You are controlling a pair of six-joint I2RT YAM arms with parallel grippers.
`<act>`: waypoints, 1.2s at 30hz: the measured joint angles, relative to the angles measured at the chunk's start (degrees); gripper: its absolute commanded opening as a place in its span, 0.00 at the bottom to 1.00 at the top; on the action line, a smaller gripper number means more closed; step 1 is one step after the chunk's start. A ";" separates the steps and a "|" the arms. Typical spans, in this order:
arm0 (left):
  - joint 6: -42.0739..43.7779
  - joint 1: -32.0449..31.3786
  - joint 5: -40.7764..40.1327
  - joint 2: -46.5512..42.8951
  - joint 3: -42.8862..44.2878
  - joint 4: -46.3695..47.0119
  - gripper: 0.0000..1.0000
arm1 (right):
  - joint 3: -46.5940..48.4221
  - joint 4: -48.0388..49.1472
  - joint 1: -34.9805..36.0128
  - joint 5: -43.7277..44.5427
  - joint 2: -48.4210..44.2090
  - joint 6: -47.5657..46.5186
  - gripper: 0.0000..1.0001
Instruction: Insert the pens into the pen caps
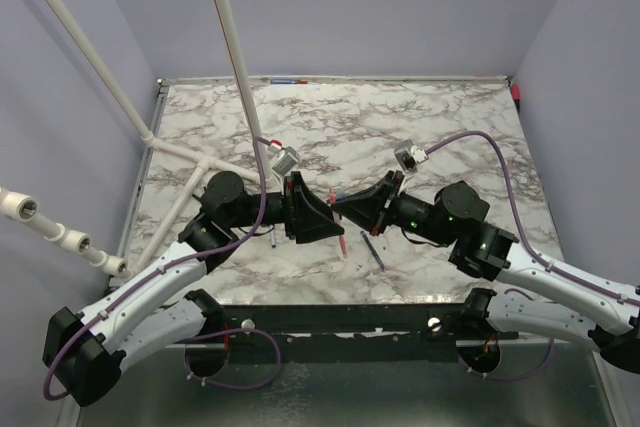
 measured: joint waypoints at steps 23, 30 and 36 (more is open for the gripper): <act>-5.27 -2.16 -0.42 -0.72 -2.19 8.72 0.24 | -4.81 14.16 0.00 -4.22 0.13 3.98 0.01; -6.23 -2.16 -1.55 -1.07 -2.27 9.88 0.24 | -5.92 14.32 0.00 -4.22 0.13 4.00 0.01; -6.56 -2.43 -2.27 -1.14 -2.62 10.51 0.00 | -6.60 14.88 0.00 -4.20 -0.33 4.50 0.01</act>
